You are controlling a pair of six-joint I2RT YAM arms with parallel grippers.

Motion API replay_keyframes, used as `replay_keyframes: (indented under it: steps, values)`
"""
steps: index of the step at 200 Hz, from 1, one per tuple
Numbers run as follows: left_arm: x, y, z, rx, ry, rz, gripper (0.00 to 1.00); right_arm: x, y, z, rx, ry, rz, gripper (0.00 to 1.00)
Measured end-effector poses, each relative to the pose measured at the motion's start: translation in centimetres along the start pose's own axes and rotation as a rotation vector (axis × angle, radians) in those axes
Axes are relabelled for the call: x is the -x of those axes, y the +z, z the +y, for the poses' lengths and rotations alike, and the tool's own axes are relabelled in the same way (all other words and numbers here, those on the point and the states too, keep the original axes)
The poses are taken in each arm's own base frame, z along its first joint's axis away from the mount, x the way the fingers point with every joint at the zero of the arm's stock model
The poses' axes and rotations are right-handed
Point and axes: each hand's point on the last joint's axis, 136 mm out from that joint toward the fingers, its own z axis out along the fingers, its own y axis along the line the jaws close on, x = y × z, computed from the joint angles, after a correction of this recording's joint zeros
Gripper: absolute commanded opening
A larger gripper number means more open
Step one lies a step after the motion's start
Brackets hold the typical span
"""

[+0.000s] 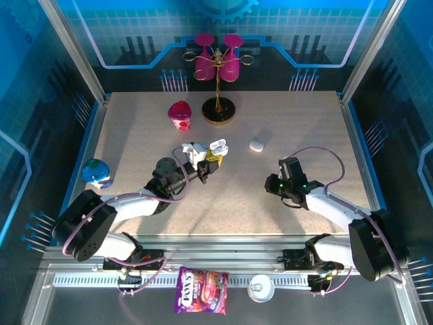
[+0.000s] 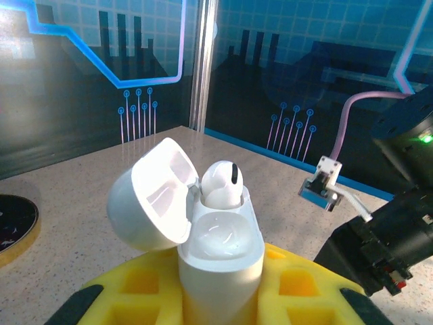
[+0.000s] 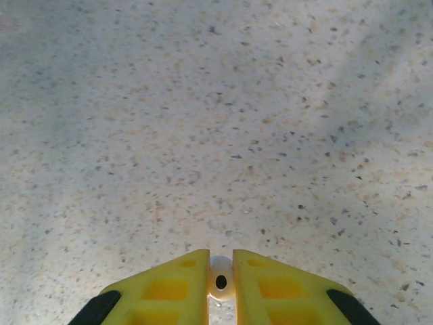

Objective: Insert wireless bluetooth earbuds into charging case

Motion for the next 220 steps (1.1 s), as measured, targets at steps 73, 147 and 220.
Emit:
replay_keyframes:
  steps: [73,147,220]
  values:
    - [0.1,-0.1,-0.1,-0.005,0.015,0.004,0.06,-1.0,1.2,-1.9,-0.072,0.030,0.040,0.33]
    - [0.8,-0.5,-0.4,-0.009,0.024,0.000,0.06,2.7,-2.2,-0.2,-0.148,-0.131,0.068,0.56]
    - [2.4,-1.2,-1.6,-0.052,0.099,-0.029,0.06,3.0,-2.4,1.7,-0.298,-0.374,0.432,0.52]
